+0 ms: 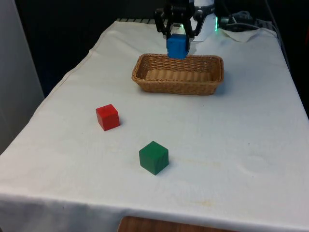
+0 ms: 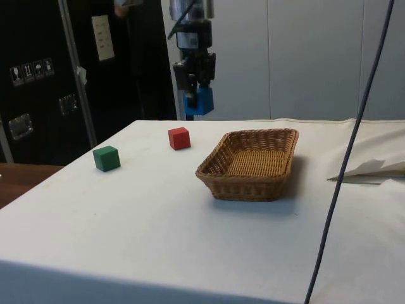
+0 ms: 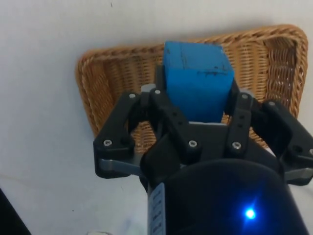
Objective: Pick up the blue cube and place it into the basket.
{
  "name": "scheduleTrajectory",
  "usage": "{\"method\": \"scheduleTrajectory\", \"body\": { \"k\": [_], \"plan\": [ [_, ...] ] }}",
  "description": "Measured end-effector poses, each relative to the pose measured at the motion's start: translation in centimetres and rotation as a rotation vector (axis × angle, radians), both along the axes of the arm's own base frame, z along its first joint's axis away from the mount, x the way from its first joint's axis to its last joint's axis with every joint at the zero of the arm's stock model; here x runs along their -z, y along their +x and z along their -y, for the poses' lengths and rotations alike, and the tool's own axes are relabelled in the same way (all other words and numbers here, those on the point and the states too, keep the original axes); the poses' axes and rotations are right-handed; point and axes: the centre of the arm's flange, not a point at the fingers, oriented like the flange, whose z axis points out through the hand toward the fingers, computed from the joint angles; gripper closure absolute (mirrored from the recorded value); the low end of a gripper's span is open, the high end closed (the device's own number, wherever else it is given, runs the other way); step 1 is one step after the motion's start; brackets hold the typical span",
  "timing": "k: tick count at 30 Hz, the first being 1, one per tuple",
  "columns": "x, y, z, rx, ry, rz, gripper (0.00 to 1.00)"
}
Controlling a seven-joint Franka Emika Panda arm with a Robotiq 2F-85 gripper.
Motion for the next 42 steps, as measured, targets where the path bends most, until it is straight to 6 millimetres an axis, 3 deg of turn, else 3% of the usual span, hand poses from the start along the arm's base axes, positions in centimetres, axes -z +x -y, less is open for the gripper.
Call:
{"method": "scheduleTrajectory", "body": {
  "k": [12, 29, 42],
  "plan": [
    [1.2, -3.6, 0.1, -0.021, 0.007, 0.002, 1.00],
    [1.1, -8.8, 0.0, -0.036, 0.022, -0.003, 1.00],
    [5.6, -11.6, 0.4, -0.056, 0.025, -0.002, 1.00]
  ]
}}
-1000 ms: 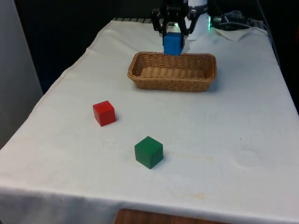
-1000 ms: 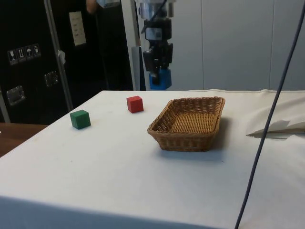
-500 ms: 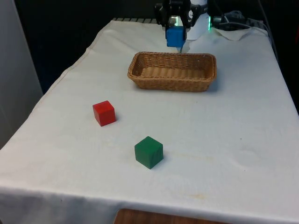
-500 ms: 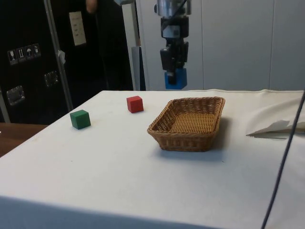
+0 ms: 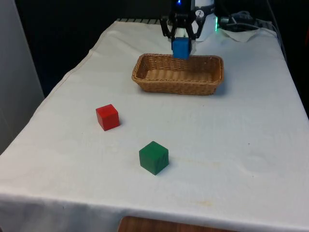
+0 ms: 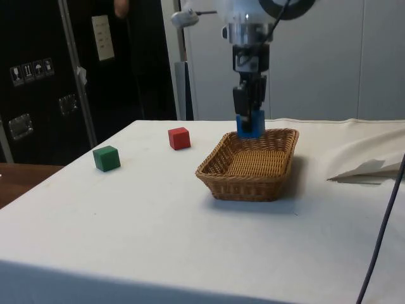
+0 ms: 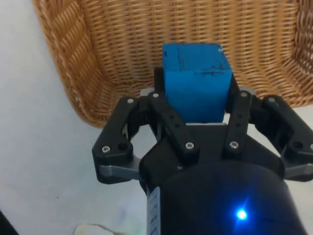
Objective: Pick up the blue cube and place it into the basket.
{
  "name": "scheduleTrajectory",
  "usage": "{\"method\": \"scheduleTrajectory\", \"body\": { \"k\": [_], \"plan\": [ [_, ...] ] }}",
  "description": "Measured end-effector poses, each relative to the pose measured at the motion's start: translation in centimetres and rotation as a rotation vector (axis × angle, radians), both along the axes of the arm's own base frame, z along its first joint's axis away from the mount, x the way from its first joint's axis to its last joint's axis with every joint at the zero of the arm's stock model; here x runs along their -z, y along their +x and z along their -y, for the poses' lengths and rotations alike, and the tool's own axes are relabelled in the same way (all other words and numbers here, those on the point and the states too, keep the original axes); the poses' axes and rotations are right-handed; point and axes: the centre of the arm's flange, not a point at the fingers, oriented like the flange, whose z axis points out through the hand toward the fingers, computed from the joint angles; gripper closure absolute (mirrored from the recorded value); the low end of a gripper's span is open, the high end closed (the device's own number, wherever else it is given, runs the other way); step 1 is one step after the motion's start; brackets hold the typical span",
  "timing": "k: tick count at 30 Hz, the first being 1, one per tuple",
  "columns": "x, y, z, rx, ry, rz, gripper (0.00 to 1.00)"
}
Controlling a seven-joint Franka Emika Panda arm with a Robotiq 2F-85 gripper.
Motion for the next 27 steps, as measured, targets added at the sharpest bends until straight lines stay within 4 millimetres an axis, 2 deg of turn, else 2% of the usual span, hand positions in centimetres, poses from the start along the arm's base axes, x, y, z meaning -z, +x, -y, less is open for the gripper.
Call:
{"method": "scheduleTrajectory", "body": {
  "k": [21, 27],
  "plan": [
    [7.3, 0.6, 1.0, -0.006, -0.021, -0.029, 1.00],
    [8.1, 0.8, 1.0, -0.007, -0.025, -0.025, 1.00]
  ]
}}
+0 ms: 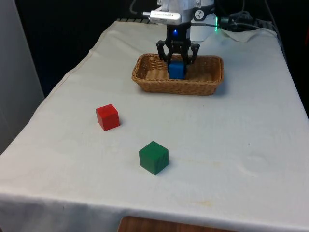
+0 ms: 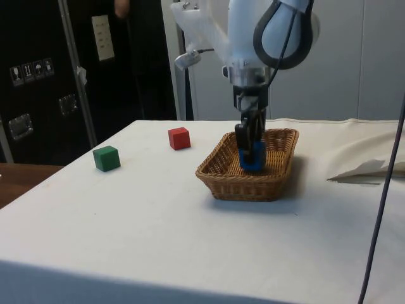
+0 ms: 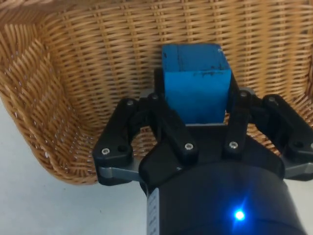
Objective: Pick up the blue cube and place it into the basket.
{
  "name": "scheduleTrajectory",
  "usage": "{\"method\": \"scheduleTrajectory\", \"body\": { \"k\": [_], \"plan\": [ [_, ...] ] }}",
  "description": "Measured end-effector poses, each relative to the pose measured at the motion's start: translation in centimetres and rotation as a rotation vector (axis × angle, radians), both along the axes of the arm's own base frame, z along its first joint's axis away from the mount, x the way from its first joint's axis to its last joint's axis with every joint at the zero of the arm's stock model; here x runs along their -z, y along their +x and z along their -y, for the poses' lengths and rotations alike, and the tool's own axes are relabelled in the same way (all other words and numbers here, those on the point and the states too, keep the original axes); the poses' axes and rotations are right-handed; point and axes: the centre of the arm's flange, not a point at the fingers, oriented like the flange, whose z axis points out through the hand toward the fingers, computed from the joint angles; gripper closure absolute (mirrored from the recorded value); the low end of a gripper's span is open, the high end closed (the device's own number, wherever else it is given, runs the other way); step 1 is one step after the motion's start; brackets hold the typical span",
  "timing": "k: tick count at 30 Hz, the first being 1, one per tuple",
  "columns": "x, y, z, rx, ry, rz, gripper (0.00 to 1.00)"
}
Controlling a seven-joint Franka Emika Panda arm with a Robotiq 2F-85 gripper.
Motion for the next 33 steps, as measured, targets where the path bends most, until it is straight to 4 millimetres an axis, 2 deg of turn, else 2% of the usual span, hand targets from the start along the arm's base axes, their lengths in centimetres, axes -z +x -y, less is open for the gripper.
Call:
{"method": "scheduleTrajectory", "body": {
  "k": [3, 5, 7, 8, 9, 10, 11, 12, 14, 15, 24, 28, 33],
  "plan": [
    [-0.1, 0.0, 0.0, 0.000, 0.000, 0.002, 1.00],
    [-0.1, 0.0, 0.0, 0.000, 0.000, 0.002, 0.92],
    [0.0, 0.0, 0.0, 0.000, 0.000, 0.000, 0.74],
    [0.0, 0.0, 0.0, 0.000, 0.000, -0.001, 0.55],
    [0.0, 0.0, 0.0, 0.000, 0.000, -0.001, 0.45],
    [0.0, 0.0, 0.0, 0.000, 0.000, -0.001, 0.35],
    [0.0, 0.0, 0.0, 0.000, 0.000, -0.001, 0.35],
    [0.0, 0.0, 0.0, 0.000, 0.000, -0.001, 0.21],
    [0.0, 0.0, 0.0, 0.000, 0.000, -0.001, 0.03],
    [0.0, 0.0, 0.0, 0.000, 0.000, -0.001, 0.00],
    [-0.1, 0.0, 0.0, 0.000, 0.000, 0.001, 0.00],
    [-0.8, 0.3, 0.0, 0.000, 0.001, 0.011, 0.00],
    [-3.3, 0.8, 0.0, 0.002, 0.007, 0.014, 0.00]
  ]
}}
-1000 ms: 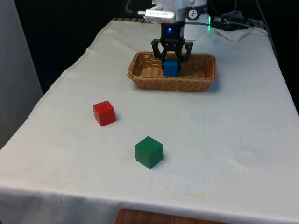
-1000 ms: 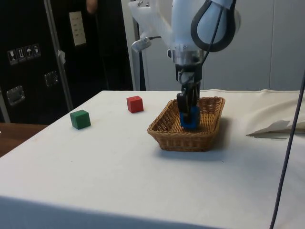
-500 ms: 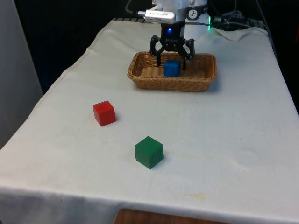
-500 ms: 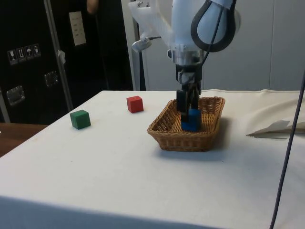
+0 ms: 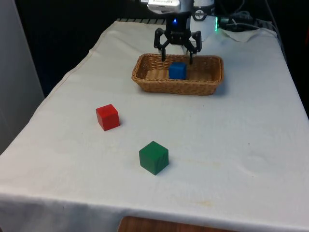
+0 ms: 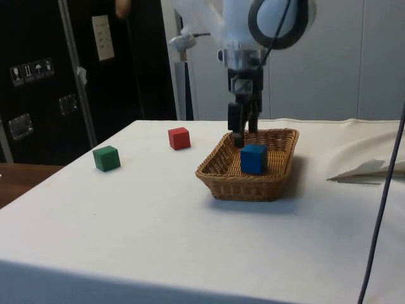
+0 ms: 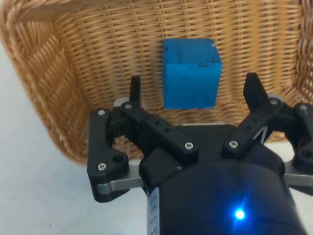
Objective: Pick up the blue cube and place it into the basket.
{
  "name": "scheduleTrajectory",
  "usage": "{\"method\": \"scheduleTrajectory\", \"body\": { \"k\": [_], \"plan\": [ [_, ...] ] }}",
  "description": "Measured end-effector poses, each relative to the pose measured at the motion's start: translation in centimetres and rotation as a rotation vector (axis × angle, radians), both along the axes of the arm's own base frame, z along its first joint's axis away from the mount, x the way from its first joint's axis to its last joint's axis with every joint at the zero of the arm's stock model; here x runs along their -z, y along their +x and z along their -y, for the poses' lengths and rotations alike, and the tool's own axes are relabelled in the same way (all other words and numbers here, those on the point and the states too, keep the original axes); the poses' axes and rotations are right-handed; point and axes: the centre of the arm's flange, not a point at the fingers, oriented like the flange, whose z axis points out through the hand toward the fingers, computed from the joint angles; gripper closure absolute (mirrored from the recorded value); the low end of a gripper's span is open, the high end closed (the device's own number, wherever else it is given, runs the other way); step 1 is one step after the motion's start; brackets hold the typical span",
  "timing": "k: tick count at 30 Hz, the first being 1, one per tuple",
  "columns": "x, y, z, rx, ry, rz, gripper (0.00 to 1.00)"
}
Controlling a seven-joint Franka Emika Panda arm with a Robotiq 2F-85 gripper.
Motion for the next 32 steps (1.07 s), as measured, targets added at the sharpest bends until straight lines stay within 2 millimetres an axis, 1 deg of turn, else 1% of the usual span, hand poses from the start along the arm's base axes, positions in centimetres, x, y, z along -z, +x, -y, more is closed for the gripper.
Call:
{"method": "scheduleTrajectory", "body": {
  "k": [1, 3, 5, 9, 13, 15, 21, 22, 26, 27, 31, 32],
  "plan": [
    [-0.9, 0.2, 0.0, 0.001, 0.002, 0.000, 0.00],
    [-1.7, 0.5, 0.0, 0.001, 0.003, 0.001, 0.00],
    [-2.0, 0.6, 0.1, 0.001, 0.003, 0.001, 0.00],
    [-3.1, 1.5, 0.1, 0.000, 0.003, 0.004, 0.00],
    [-4.5, 3.0, 0.2, -0.001, 0.002, 0.007, 0.00],
    [-4.8, 3.2, 0.2, -0.002, 0.002, 0.007, 0.00],
    [-6.1, 5.1, 0.6, -0.005, 0.018, 0.011, 0.00],
    [-6.1, 5.1, 0.6, -0.005, 0.018, 0.011, 0.00],
    [-7.0, 6.4, 0.8, -0.007, 0.029, 0.012, 0.00],
    [-7.4, 7.1, 0.8, -0.007, 0.033, 0.012, 0.00],
    [-8.3, 8.3, 1.0, -0.008, 0.044, 0.012, 0.00],
    [-8.3, 8.3, 1.0, -0.008, 0.044, 0.012, 0.00]
  ]
}}
